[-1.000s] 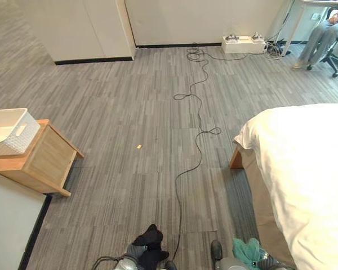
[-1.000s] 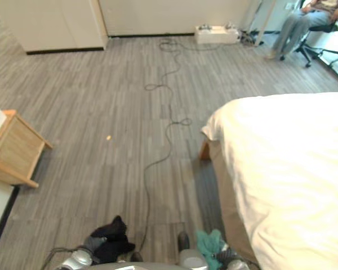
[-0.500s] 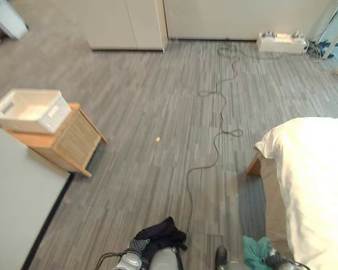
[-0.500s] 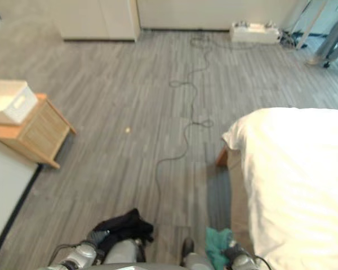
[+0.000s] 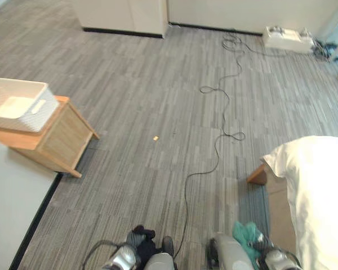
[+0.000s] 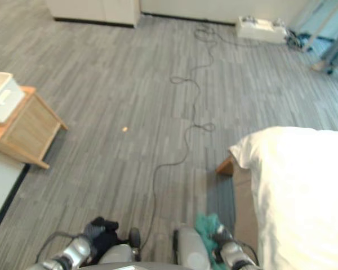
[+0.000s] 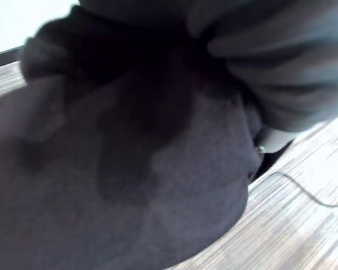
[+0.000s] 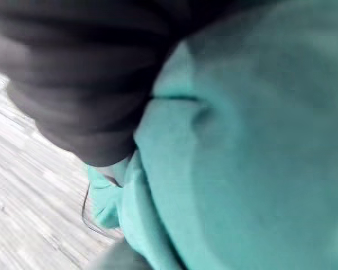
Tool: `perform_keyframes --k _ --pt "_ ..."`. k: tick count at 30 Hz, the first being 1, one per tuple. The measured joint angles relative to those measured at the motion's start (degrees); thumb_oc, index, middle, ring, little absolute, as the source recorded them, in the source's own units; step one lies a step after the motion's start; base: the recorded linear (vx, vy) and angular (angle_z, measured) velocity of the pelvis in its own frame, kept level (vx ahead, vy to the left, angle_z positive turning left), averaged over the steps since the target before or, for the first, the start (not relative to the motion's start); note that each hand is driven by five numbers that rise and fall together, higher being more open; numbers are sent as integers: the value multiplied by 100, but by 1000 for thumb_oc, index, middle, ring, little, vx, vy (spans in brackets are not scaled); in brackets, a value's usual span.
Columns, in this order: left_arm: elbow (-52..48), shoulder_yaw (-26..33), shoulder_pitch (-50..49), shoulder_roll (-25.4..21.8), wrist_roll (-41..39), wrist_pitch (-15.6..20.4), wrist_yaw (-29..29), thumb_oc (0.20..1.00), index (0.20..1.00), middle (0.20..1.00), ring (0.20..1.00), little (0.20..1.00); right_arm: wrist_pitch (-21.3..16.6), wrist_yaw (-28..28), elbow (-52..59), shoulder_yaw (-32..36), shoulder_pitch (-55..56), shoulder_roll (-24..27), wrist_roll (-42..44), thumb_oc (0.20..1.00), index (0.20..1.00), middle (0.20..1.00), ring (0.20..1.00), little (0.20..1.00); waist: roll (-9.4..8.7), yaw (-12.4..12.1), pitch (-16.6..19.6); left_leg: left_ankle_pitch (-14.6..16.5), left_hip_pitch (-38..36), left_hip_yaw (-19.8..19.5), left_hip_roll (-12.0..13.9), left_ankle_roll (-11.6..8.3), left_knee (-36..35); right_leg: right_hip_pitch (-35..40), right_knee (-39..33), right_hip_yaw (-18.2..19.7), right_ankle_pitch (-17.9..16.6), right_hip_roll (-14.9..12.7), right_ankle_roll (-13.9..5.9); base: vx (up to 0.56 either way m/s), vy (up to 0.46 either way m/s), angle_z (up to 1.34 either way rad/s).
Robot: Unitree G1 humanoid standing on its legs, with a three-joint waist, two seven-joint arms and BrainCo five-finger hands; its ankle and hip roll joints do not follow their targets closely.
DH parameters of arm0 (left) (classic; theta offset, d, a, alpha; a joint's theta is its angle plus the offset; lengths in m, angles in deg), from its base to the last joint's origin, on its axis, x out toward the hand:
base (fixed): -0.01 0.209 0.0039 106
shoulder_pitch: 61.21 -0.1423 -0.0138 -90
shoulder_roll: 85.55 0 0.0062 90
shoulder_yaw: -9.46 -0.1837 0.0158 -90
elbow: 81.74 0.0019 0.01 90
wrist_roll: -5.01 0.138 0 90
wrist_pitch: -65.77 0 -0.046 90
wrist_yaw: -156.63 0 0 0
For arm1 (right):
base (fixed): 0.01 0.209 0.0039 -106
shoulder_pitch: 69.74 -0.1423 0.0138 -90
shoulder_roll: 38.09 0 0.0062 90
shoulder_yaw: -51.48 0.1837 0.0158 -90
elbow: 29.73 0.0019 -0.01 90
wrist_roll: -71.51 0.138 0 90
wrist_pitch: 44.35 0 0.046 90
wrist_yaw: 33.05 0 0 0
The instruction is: Tidy up the quilt and then pick up the clothes from the bed and put them into the laundry hamper.
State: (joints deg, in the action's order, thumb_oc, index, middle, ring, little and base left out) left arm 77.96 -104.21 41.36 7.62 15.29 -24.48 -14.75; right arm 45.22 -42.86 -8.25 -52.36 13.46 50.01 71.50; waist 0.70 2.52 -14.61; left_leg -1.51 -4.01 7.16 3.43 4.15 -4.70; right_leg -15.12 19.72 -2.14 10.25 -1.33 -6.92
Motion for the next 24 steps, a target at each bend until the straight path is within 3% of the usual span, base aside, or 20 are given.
perform_keyframes --k 1,2,3,4,6,7,8,9,10,11,12,13,15,16,17,19,20,22,23,24 --pt "8 30 139 63 -1 47 13 200 200 200 200 200 -1 -11 2 -1 6 57 57 200 200 200 200 200 27 24 -72 -99 -24 16 -17 -3 1 20 -790 -36 -170 -50 -49 718 -168 67" --pt "-157 49 181 81 4 150 24 200 200 200 200 200 27 -15 -51 -3 4 33 67 200 200 200 200 200 13 56 -117 83 -119 -78 -65 -87 27 -124 -1150 -17 -470 -341 -116 956 -228 93" --pt "-254 28 194 162 4 153 22 200 200 200 200 200 27 -13 -17 -9 173 60 63 200 200 200 200 200 -52 153 -60 476 -105 -263 -125 -89 87 -153 -1523 -100 -714 -671 -101 748 -142 91" --pt "-223 -20 215 210 10 185 32 200 200 200 200 200 57 3 -57 -10 182 66 61 200 200 200 200 200 -1 163 -63 617 -193 -381 -84 -15 17 -150 -1591 -122 -834 -699 -216 804 -203 94" --pt "65 -113 120 257 222 214 10 200 200 200 200 200 166 60 -244 -11 123 35 58 200 200 200 200 200 208 194 -113 693 -565 -464 257 -367 20 235 -1701 -249 -1303 -468 -205 604 -206 41" --pt "295 -69 -63 342 365 211 -36 200 200 200 200 200 177 105 -270 -19 107 107 53 200 200 200 200 200 273 282 -103 633 -597 -472 458 -748 665 432 -1483 -265 -1441 -310 -73 513 -329 35" --pt "441 83 -259 401 436 256 -48 200 200 200 200 200 179 123 -235 67 64 225 36 200 200 200 200 200 250 361 -117 650 -266 -435 539 -1092 1898 669 -1335 -455 -1328 -303 263 513 -329 33" --pt "500 178 -314 395 462 268 -66 200 200 200 200 200 172 124 -243 91 88 296 30 200 200 200 200 200 137 321 -86 578 117 -341 556 -1214 2702 733 -1361 -545 -1399 -340 448 440 -419 40" --pt "545 590 -178 363 387 253 1 200 200 200 200 200 156 99 -207 80 116 483 17 200 200 200 200 200 155 189 -46 185 705 -319 711 -1320 3907 888 -1406 -789 -1379 -357 772 269 -253 24" --pt "614 791 -165 388 349 218 37 200 200 200 200 200 131 93 -186 39 37 567 15 200 200 200 200 200 195 115 -51 -33 1064 -293 799 -1329 4543 1085 -1513 -864 -1296 -338 924 471 -365 55" --pt "507 1080 -165 394 81 240 138 200 200 200 200 200 202 58 -243 53 42 650 18 200 200 200 200 200 113 -33 -97 -504 1597 -153 863 -1230 5521 1418 -1801 -999 -1222 -364 1037 538 -188 59" --pt "366 1161 -185 267 -89 253 223 200 200 200 200 200 232 20 -244 49 24 625 18 200 200 200 200 200 -54 -164 -147 -449 1791 74 828 -1243 5538 1644 -1927 -1067 -1231 -425 1098 739 -177 62" --pt "322 1187 -323 111 -243 223 288 200 200 200 200 200 220 7 -291 -22 -100 498 11 200 200 200 200 200 -174 -358 -115 -196 1994 795 866 -1081 4899 2091 -2296 -1271 -1141 -398 903 595 17 44" --pt "294 1163 -368 108 -295 219 291 200 200 200 200 200 209 13 -280 -66 -82 496 9 200 200 200 200 200 -214 -386 -80 -160 2008 1057 805 -1031 4122 2185 -2385 -1439 -1301 -346 1021 715 109 38" --pt "258 1181 -577 107 -313 221 274 200 200 200 200 200 196 17 -267 -198 -196 521 9 200 200 200 200 200 -147 -515 -14 -107 2053 1360 585 -1014 3102 2387 -2485 -1568 -875 -237 668 719 110 44" --pt "307 1168 -700 154 -303 191 247 200 200 200 200 200 212 58 -258 -264 -195 466 6 200 200 200 200 200 -61 -536 47 -295 1838 1811 341 -979 1304 2745 -2447 -1872 -754 -48 673 458 58 56" --pt "331 1126 -781 155 -287 157 236 200 200 200 200 200 209 75 -263 -259 -202 417 7 200 200 200 200 200 -38 -580 104 -410 1763 2037 289 -868 962 2865 -2446 -1979 -665 -1 566 667 78 44" --pt "347 1093 -981 161 -260 86 211 200 200 200 200 200 185 89 -254 -227 -227 294 8 200 200 200 200 200 -194 -759 223 -549 1735 2531 217 -653 412 3231 -2451 -2153 -311 1 304 903 94 22" --pt "421 1125 -1050 147 -217 41 176 200 200 200 200 200 185 110 -398 -246 -101 193 6 200 200 200 200 200 -387 -758 362 -311 1618 2778 45 -387 671 3494 -2405 -2295 -49 -60 13 832 187 72" --pt "580 1100 -1176 206 -189 -8 151 200 200 200 200 200 169 112 -460 -241 123 170 6 200 200 200 200 200 -366 -754 644 -149 1485 2772 -35 11 742 3659 -2098 -2353 57 12 -29 367 143 96"
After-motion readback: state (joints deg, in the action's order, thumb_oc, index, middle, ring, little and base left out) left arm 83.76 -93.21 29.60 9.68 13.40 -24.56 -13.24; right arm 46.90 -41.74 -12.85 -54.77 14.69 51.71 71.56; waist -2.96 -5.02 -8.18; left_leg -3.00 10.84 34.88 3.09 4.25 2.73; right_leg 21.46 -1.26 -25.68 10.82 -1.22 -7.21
